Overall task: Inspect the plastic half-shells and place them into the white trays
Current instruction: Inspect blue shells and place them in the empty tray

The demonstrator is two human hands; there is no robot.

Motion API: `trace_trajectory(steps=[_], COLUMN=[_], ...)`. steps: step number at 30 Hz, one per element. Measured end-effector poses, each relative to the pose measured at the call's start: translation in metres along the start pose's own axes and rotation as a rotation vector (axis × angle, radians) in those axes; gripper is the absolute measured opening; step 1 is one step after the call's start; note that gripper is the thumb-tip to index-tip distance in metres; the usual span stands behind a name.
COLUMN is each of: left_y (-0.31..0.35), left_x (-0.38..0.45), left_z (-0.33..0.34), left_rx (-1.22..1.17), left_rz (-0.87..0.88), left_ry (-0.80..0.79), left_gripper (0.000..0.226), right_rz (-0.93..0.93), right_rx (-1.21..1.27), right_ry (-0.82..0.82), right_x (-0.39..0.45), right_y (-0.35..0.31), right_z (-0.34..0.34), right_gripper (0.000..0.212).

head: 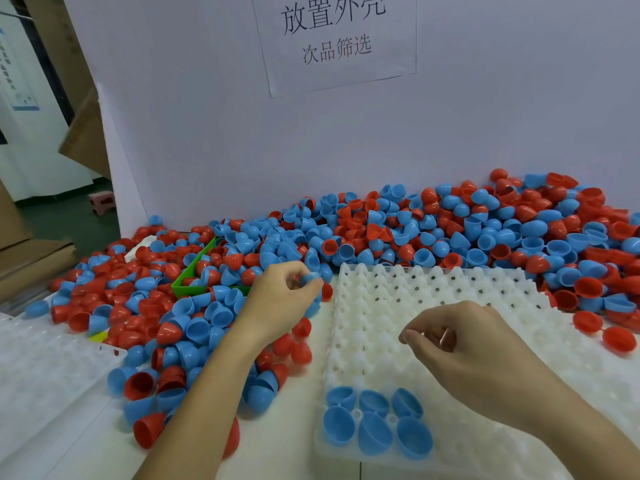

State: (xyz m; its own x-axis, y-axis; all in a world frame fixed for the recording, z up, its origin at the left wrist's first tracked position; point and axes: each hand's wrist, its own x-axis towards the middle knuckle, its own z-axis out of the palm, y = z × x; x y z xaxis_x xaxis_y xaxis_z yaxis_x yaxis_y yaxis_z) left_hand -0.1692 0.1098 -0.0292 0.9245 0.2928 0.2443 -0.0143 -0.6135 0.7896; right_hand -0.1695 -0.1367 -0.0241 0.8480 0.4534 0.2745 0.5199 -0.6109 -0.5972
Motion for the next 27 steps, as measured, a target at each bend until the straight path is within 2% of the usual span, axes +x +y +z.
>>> trace_trajectory(steps=[3, 4, 5, 6, 8, 9, 10, 11, 12, 13, 14, 15, 18, 24, 27], left_y=[0.010, 0.013, 0.013, 0.012, 0.005, 0.001, -0.004, -0.010, -0.016, -0.017, -0.016, -0.014, -0.008, -0.009, -0.009], left_x=[-0.005, -0.007, -0.006, -0.003, 0.004, 0.005, 0.004, 0.004, 0.003, 0.003, 0.002, 0.001, -0.003, -0.006, -0.007], left_z=[-0.009, -0.013, -0.017, -0.022, -0.033, -0.036, -0.036, -0.034, -0.033, -0.030, -0.028, -0.026, -0.023, -0.027, -0.020], left_rx=[-0.130, -0.187, -0.263, -0.344, -0.378, -0.263, -0.092, 0.076, 0.203, 0.273, 0.300, 0.313, 0.351, 0.466, 0.497], left_rz=[0.078, 0.104, 0.108, 0.073, -0.096, -0.184, -0.241, -0.252, -0.211, -0.139, -0.072, -0.013, 0.052, -0.005, -0.024], left_ry=[-0.160, -0.138, -0.047, 0.085, 0.263, 0.269, 0.248, 0.223, 0.196, 0.145, 0.059, -0.053, -0.306, -0.472, -0.576], left_gripper=[0.014, 0.011, 0.007, 0.014, 0.067, 0.091, 0.100, 0.096, 0.077, 0.047, 0.020, 0.005, 0.004, 0.014, 0.011], right_rz=[-0.019, -0.022, -0.024, -0.027, -0.030, -0.028, -0.026, -0.023, -0.022, -0.021, -0.021, -0.021, -0.022, -0.013, -0.014], right_rx=[-0.019, -0.017, -0.016, -0.016, -0.015, -0.011, -0.009, -0.009, -0.010, -0.011, -0.012, -0.011, -0.009, 0.009, 0.014], right_ry=[-0.001, -0.001, -0.001, 0.000, 0.007, 0.013, 0.015, 0.015, 0.012, 0.010, 0.007, 0.004, 0.002, -0.001, -0.004], right_x=[0.001, 0.002, 0.002, 0.002, 0.002, 0.002, 0.002, 0.002, 0.002, 0.002, 0.003, 0.003, 0.002, 0.002, 0.001], right_y=[0.001, 0.001, 0.002, 0.002, 0.003, 0.003, 0.004, 0.005, 0.005, 0.005, 0.005, 0.005, 0.006, 0.006, 0.006], right_z=[0.001, 0.001, 0.001, 0.001, 0.002, 0.002, 0.002, 0.003, 0.004, 0.004, 0.004, 0.004, 0.004, 0.004, 0.004], right_gripper=[0.023, 0.023, 0.022, 0.022, 0.021, 0.020, 0.020, 0.020, 0.019, 0.019, 0.018, 0.018, 0.019, 0.019, 0.018])
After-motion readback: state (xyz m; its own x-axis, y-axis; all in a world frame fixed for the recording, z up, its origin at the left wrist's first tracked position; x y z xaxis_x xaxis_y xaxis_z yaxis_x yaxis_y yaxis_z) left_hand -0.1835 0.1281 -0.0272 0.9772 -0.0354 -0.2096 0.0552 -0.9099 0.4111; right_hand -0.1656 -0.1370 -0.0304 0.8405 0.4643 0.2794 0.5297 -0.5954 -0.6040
